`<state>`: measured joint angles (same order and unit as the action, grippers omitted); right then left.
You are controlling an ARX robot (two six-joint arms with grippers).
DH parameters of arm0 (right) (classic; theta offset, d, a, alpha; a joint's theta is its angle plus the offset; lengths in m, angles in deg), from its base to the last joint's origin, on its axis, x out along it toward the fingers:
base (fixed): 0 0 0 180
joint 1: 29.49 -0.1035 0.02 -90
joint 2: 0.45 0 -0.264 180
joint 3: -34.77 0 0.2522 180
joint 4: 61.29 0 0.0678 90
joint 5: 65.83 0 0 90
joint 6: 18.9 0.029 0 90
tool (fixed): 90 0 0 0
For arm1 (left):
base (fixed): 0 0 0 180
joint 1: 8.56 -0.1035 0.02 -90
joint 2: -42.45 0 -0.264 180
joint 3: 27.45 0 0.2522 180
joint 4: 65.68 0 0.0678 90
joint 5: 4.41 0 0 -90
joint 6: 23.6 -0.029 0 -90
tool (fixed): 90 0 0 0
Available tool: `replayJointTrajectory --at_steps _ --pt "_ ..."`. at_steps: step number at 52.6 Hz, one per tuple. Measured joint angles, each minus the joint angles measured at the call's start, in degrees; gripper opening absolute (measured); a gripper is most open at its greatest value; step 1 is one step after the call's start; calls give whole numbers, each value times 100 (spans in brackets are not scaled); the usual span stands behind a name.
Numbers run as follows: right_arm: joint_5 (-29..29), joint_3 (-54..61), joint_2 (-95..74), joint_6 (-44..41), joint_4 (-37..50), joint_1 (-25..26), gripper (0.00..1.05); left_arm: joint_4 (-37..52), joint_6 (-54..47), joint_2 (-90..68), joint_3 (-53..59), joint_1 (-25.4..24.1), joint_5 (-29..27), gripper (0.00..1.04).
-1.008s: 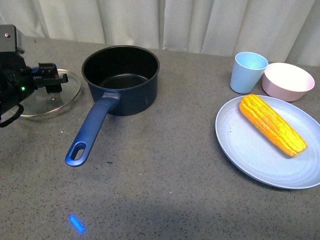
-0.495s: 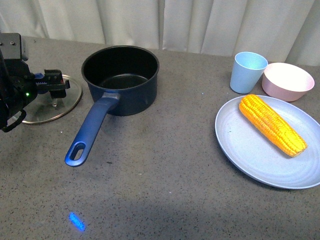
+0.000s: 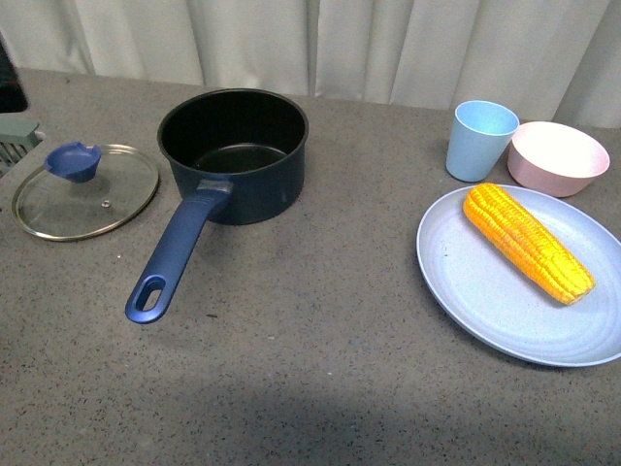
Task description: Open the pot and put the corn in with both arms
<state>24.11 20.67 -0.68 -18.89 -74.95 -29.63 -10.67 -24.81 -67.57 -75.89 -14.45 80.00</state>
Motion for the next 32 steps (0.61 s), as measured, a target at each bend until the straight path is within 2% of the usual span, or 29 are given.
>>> replayJointTrajectory --at_steps 4,6,18,24,32 --pt "15 0 0 0 0 0 95 804 57 380 627 -142 1008 76" --pt "11 2 0 0 0 2 95 866 81 592 859 -114 1130 69" --pt "2 0 0 0 0 0 95 750 127 1700 1869 85 1023 30" --pt "0 2 0 0 0 0 95 490 127 2417 2330 199 964 4" --pt "-2 2 0 0 0 0 95 109 144 3141 2699 444 560 4"
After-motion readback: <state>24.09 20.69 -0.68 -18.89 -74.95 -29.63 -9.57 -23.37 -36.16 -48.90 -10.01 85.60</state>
